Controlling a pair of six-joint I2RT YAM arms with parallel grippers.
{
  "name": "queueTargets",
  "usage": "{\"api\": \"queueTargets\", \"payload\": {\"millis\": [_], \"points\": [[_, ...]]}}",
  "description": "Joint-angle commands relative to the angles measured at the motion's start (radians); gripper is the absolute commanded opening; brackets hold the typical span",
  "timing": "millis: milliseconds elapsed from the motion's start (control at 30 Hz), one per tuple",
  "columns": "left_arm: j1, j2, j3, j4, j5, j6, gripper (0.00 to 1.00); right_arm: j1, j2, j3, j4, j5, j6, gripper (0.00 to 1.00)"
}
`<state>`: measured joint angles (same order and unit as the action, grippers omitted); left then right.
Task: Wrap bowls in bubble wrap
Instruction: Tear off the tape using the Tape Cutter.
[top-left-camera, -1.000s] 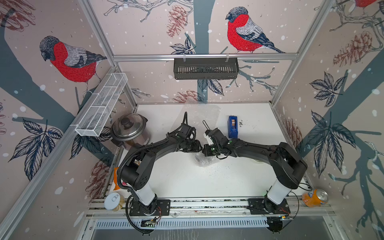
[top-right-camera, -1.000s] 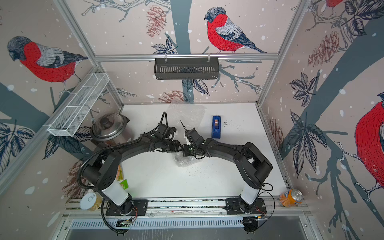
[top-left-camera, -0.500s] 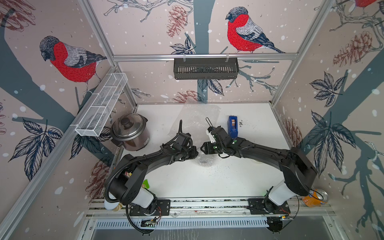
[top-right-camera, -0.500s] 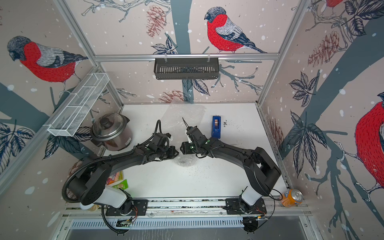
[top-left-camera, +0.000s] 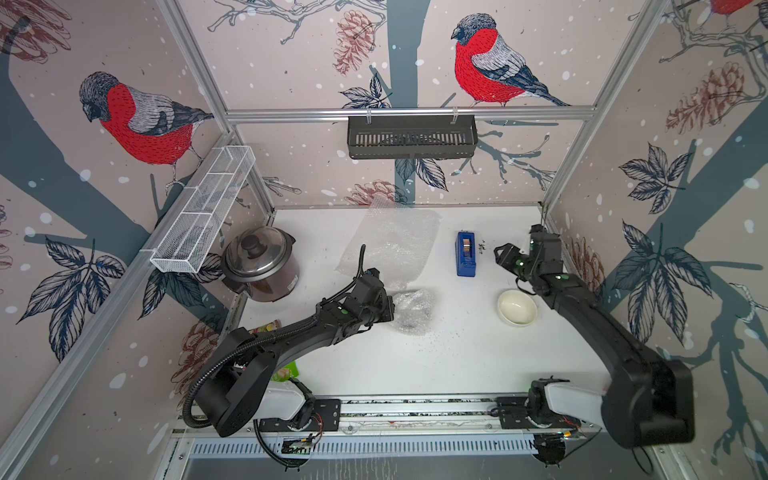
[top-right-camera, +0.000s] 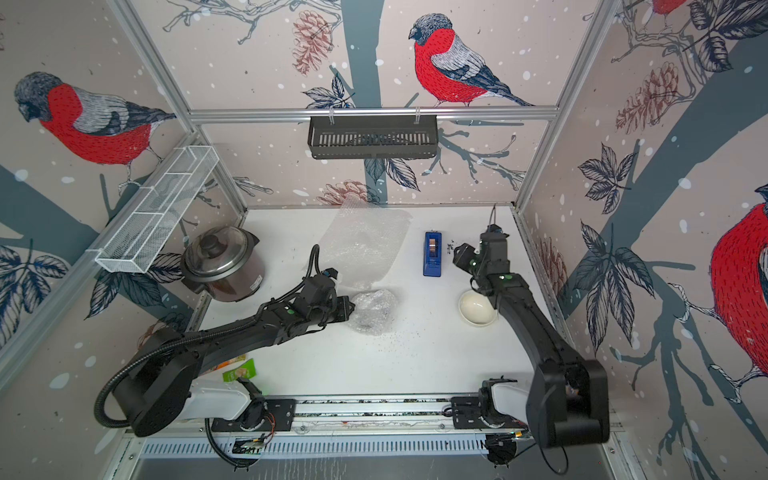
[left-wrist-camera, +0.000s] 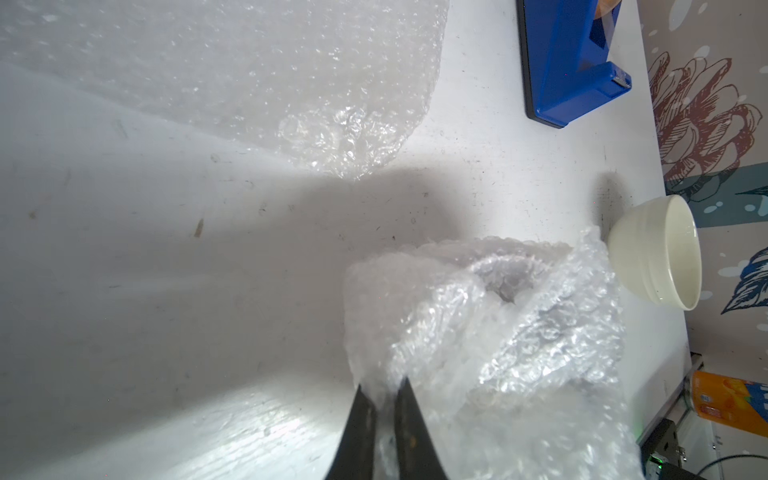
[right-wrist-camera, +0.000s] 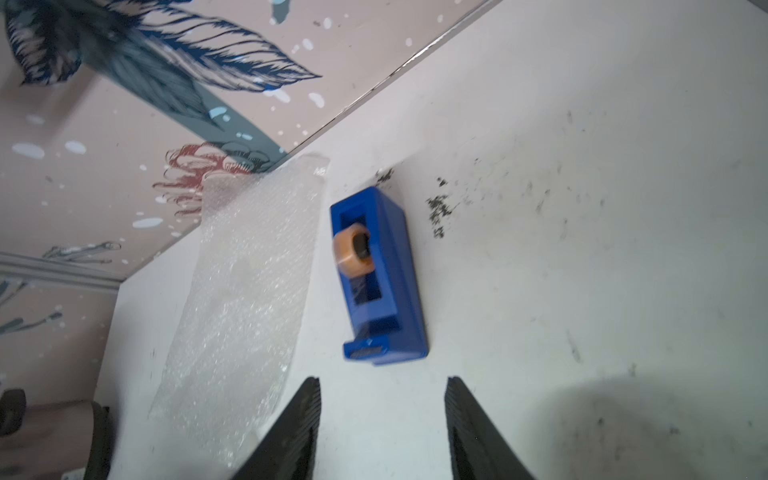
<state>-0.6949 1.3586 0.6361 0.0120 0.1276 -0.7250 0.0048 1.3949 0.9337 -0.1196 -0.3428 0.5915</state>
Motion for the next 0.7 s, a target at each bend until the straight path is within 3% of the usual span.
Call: {"api": "queueTargets", "payload": {"millis": [0, 300, 667], "points": [[-0.011, 0.012, 0.010, 0.064, -0.018, -0.009, 0.01, -0.040, 0.141, 0.091, -0.006, -0.362, -0.107, 0.48], [-0.025, 0.034, 0.014, 0.055, -0.031, -0.026, 0.00, 0.005, 0.336, 0.185, -0.003, -0.341, -0.134, 0.46], [-0.029, 0.051, 0.025, 0.045, -0.032, -0.027, 0.00, 0.017, 0.437, 0.198, 0.009, -0.315, -0.144, 0.42]]}}
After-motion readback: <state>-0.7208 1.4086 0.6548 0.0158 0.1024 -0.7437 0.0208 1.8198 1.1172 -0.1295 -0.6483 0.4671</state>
